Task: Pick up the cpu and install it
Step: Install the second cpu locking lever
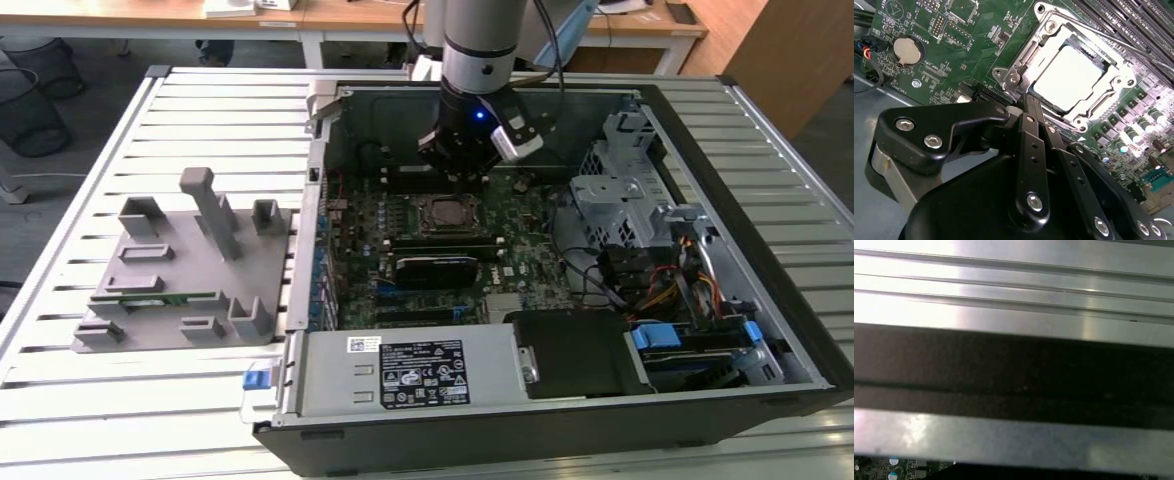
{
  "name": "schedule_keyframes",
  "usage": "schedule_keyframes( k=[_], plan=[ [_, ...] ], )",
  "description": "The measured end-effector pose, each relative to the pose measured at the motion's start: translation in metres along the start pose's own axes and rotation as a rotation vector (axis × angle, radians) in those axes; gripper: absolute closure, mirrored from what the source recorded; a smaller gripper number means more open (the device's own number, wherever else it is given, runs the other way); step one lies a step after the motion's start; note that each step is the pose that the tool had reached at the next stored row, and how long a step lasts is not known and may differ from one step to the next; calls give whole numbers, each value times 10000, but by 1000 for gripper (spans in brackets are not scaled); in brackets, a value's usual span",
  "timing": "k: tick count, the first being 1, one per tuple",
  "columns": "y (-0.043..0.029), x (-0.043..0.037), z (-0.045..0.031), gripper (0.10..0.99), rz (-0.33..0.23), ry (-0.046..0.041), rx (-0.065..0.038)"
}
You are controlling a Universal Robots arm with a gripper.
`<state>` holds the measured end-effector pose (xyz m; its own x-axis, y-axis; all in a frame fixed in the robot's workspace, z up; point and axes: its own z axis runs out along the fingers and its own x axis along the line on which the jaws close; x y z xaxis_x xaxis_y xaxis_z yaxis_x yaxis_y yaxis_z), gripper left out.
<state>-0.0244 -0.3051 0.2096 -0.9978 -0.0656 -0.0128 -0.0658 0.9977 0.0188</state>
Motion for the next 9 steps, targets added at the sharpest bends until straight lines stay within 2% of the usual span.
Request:
schedule_keyframes(
  k=[9],
  plan=[
    [-54,3,-1,980,0,-1,-1]
  ],
)
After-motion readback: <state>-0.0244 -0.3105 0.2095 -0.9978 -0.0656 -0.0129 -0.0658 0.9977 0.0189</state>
